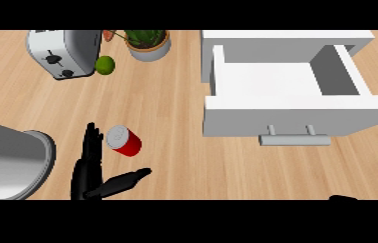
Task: Pick up the can, place it into the drawer and close the drawer
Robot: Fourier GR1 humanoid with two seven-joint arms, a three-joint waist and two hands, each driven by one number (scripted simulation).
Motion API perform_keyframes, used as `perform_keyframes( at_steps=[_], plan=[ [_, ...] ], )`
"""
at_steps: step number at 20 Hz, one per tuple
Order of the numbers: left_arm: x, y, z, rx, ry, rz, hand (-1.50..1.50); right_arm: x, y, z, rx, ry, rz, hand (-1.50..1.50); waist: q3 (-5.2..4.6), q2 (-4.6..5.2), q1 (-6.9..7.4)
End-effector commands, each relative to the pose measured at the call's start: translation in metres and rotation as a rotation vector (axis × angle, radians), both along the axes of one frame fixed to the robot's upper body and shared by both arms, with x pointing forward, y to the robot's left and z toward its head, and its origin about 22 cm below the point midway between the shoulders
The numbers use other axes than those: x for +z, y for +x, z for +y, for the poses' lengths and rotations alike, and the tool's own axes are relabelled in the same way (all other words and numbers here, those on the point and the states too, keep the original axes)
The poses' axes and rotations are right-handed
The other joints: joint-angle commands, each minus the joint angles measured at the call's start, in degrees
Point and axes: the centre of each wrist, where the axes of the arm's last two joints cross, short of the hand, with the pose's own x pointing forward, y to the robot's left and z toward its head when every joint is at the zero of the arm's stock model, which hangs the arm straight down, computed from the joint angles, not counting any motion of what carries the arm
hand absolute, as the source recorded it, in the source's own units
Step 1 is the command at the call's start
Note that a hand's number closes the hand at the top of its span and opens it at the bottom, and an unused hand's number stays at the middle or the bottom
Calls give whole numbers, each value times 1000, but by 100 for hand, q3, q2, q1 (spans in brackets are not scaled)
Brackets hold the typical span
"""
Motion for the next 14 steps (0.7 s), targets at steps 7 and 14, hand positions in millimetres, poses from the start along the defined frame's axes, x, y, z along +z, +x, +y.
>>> perform_keyframes(
  at_steps=[7, 14],
  plan=[
    [-47, 4, 20, 5, -28, 36, -150, 13, -21, 0, 5, -12, -21, -150, 0, -2, -8],
    [-67, 31, 42, 53, -42, 45, -150, 8, -11, 9, -10, -17, 7, -150, -1, 3, -10]
  ],
)
